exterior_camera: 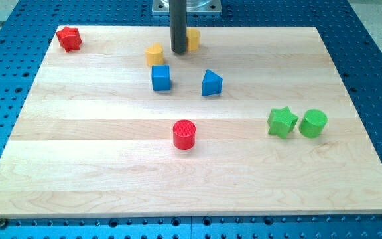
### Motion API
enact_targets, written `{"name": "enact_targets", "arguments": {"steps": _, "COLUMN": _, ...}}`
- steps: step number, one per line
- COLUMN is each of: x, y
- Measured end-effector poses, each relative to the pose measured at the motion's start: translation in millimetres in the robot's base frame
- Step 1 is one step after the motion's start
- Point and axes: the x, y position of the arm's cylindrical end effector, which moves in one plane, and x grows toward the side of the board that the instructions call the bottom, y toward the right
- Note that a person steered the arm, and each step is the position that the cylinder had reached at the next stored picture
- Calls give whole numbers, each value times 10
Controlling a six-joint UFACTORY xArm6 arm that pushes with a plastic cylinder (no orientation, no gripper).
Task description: Move the heart to the left of the cube
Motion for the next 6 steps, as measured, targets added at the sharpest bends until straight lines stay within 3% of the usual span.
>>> {"name": "enact_targets", "arguments": {"steps": 3, "x": 14, "y": 121}}
{"name": "enact_targets", "arguments": {"steps": 4, "x": 32, "y": -187}}
{"name": "enact_targets", "arguments": {"steps": 5, "x": 234, "y": -777}}
{"name": "enact_targets", "arguments": {"steps": 6, "x": 537, "y": -647}}
